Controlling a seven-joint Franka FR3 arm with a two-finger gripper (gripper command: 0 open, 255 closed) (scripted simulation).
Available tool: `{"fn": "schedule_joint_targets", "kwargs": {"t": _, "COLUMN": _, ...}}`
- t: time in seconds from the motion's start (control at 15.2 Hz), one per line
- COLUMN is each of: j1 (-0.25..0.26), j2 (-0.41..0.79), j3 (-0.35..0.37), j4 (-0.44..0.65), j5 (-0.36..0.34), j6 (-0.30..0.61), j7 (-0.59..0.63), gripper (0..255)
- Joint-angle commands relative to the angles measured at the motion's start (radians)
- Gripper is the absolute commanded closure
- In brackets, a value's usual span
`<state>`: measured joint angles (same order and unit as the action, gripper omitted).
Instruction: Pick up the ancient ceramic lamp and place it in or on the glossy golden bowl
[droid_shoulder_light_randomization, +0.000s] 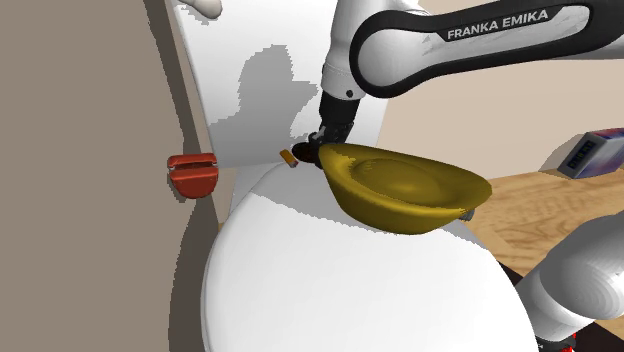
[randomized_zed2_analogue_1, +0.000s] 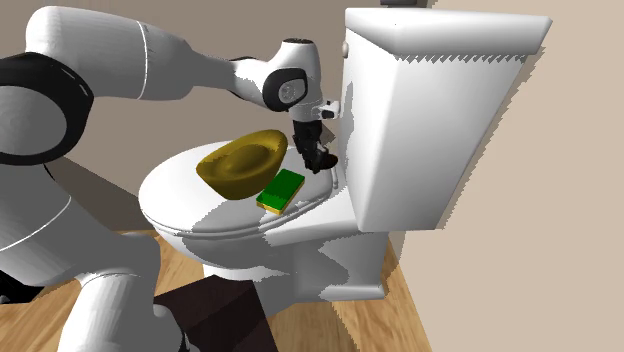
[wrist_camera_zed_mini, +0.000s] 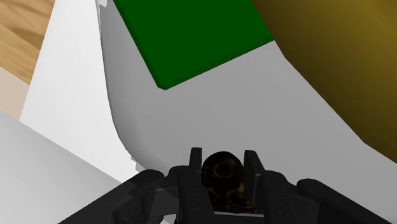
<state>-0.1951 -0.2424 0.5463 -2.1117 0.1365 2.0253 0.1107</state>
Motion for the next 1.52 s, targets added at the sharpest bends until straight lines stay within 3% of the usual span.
{"fn": "schedule_joint_targets", "kwargs": {"t": 0.0, "j1": 0.0, "j2": 0.0, "j3": 0.0, "j4": 0.0, "j5": 0.0, "j6": 0.0, "j7": 0.0, "gripper": 255}}
{"fn": "schedule_joint_targets", "kwargs": {"t": 0.33, "j1": 0.0, "j2": 0.0, "j3": 0.0, "j4": 0.0, "j5": 0.0, "j6": 0.0, "j7": 0.0, "gripper": 255}}
{"fn": "schedule_joint_targets", "kwargs": {"t": 1.45, "j1": -0.009, "j2": -0.003, "j3": -0.018, "j4": 0.225, "j5": -0.009, "j6": -0.228, "j7": 0.005, "gripper": 255}}
